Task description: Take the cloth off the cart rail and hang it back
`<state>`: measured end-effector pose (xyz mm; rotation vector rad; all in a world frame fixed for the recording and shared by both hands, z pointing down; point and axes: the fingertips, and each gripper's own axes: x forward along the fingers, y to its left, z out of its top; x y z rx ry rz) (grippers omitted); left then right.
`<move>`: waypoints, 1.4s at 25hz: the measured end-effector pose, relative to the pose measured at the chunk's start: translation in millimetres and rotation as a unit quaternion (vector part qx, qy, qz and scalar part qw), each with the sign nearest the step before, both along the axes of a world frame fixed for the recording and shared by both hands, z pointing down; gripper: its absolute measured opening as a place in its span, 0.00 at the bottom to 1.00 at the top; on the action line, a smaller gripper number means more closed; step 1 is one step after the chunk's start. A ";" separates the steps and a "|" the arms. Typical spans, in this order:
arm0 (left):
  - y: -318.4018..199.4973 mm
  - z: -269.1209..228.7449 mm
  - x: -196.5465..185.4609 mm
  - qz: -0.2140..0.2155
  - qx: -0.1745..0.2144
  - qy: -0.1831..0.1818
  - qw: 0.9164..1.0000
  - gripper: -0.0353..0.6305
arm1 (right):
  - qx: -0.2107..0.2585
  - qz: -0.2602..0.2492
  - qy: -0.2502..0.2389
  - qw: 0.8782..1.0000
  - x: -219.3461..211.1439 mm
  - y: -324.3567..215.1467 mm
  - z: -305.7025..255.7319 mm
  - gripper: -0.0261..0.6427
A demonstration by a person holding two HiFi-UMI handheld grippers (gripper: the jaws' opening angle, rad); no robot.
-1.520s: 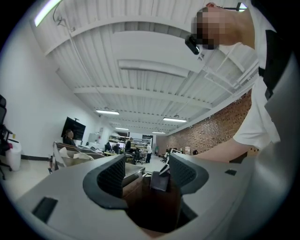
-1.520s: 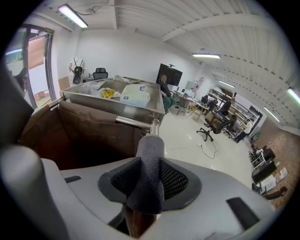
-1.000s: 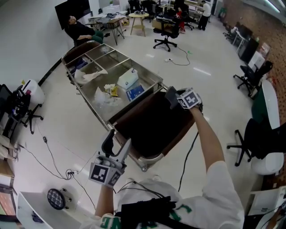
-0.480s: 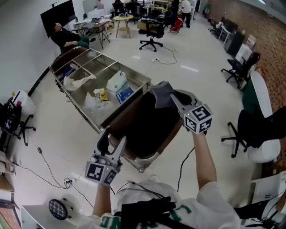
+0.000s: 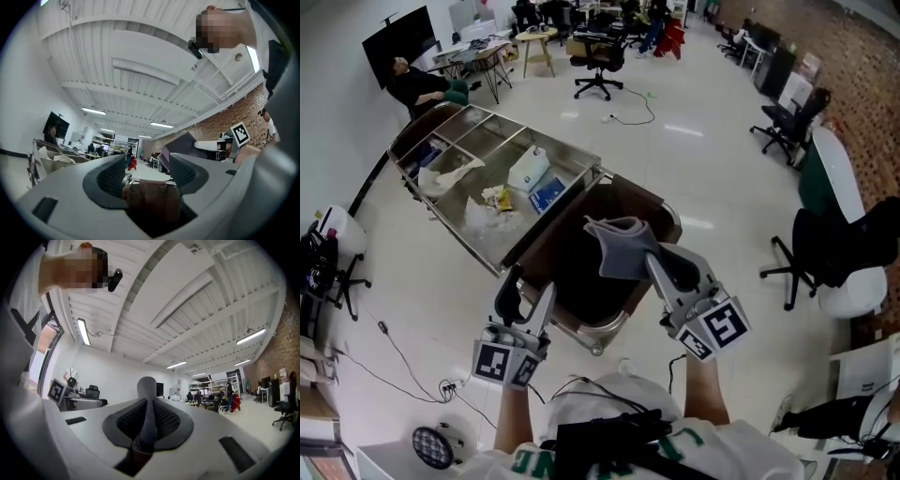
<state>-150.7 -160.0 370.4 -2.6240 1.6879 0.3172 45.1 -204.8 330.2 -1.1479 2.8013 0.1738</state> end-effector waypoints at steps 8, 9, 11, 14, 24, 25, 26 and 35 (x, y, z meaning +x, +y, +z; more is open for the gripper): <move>9.5 -8.4 7.4 0.017 0.014 0.009 1.000 0.46 | 0.005 0.015 -0.006 1.000 8.7 22.8 -6.4 0.12; 11.4 -12.0 10.2 0.023 0.016 0.011 1.000 0.45 | 0.005 0.017 -0.007 1.000 9.4 23.8 -7.2 0.12; 16.7 -17.5 15.0 0.036 0.024 0.008 0.999 0.45 | 0.004 0.021 -0.008 1.000 10.8 26.6 -8.2 0.12; 20.2 -16.6 18.4 0.040 0.032 -0.008 0.999 0.45 | 0.003 0.025 -0.005 1.000 11.7 29.9 -7.2 0.12; 16.1 -8.4 18.7 0.036 0.018 0.006 0.999 0.45 | -0.007 0.045 -0.005 0.999 22.6 30.4 0.1 0.12; 15.6 -7.5 17.8 0.035 0.017 0.006 0.999 0.45 | -0.008 0.047 -0.005 0.999 23.4 29.7 1.7 0.12; 15.4 -6.8 17.4 0.035 0.017 0.007 0.999 0.45 | -0.010 0.049 -0.004 0.999 24.4 29.1 3.8 0.12; 17.9 3.2 14.5 0.028 0.016 0.001 0.999 0.44 | -0.086 0.121 -0.007 0.989 68.4 0.2 41.5 0.12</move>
